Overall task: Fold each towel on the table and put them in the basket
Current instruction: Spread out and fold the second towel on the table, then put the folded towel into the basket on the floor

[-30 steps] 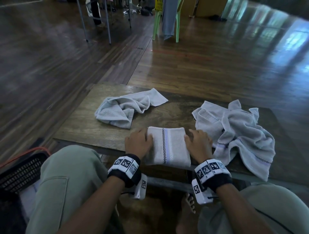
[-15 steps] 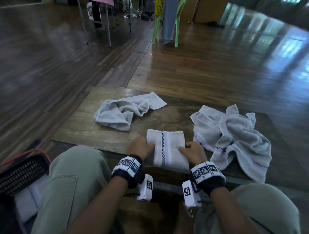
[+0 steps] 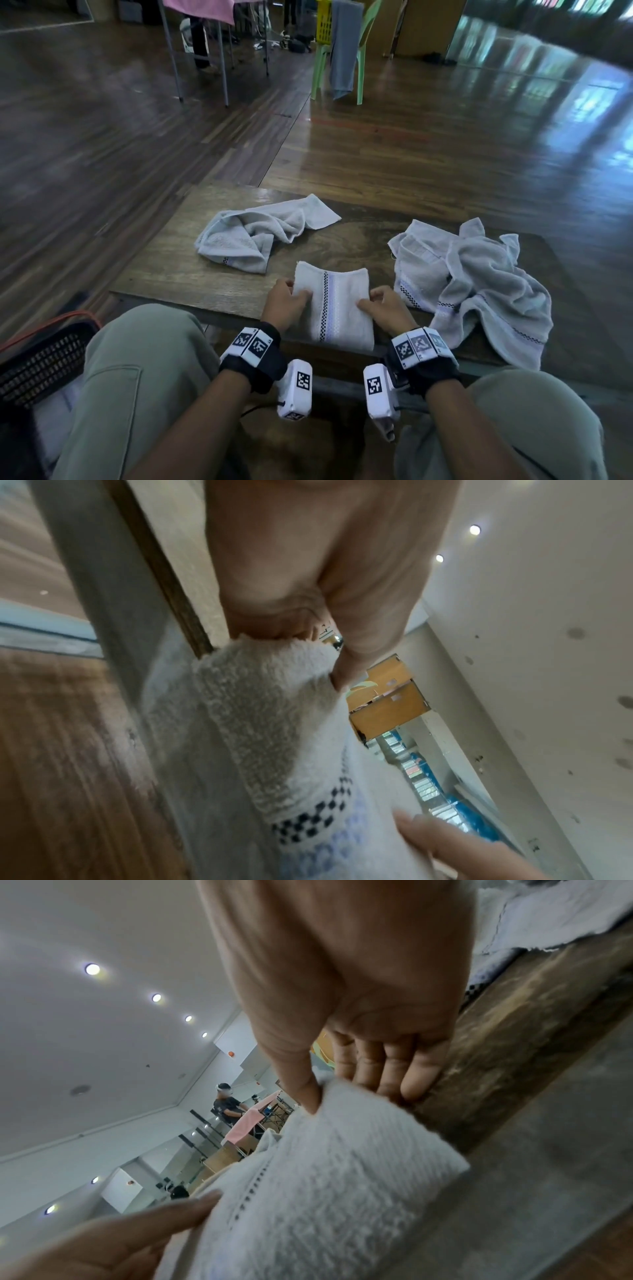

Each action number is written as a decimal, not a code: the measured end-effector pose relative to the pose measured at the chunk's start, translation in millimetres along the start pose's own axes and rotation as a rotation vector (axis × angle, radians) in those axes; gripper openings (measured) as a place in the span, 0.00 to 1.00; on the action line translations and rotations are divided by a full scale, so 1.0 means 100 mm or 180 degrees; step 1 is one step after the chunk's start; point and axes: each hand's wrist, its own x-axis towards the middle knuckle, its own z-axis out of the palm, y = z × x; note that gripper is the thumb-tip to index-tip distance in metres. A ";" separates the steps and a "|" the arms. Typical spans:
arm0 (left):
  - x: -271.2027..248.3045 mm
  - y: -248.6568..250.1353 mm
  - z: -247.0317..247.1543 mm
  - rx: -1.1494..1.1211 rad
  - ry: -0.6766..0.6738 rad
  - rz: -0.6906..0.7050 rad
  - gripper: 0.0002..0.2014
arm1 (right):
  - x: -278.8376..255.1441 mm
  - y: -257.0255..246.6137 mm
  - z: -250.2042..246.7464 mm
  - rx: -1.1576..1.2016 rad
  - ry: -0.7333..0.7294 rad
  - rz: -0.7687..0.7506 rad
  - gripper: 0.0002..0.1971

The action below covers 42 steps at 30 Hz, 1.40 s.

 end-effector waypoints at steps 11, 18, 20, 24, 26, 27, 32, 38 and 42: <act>-0.37 0.13 -0.40 -0.0436 -0.0183 0.0219 0.17 | -0.42 -0.30 -0.07 0.1108 -0.0289 0.0373 0.12; -0.83 0.69 -0.97 -0.0756 0.0148 0.0904 0.15 | -1.01 -1.04 -0.27 0.1242 -0.0187 -0.0710 0.09; -0.99 0.88 -1.13 -0.0742 0.0306 0.1102 0.11 | -1.13 -1.22 -0.32 0.1186 -0.0167 -0.0894 0.10; -1.28 1.16 -1.43 -0.0728 0.0558 0.1296 0.08 | -1.34 -1.53 -0.35 0.1272 -0.0265 -0.1085 0.09; -1.42 1.27 -1.59 -0.0762 0.0668 0.1327 0.11 | -1.40 -1.66 -0.34 0.1344 -0.0353 -0.1143 0.11; -1.49 1.30 -1.67 -0.0777 0.0719 0.1352 0.13 | -1.43 -1.74 -0.32 0.1352 -0.0405 -0.1175 0.12; -1.77 1.29 -2.03 -0.1043 0.0967 0.1418 0.20 | -1.54 -2.07 -0.12 0.1427 -0.0734 -0.1404 0.09; -2.07 1.09 -2.43 -0.1097 0.1419 0.1309 0.08 | -1.61 -2.41 0.35 0.1221 -0.1268 -0.1723 0.08; -2.12 0.77 -2.80 -0.1011 0.1776 0.1069 0.17 | -1.68 -2.56 0.79 0.1075 -0.1615 -0.1773 0.08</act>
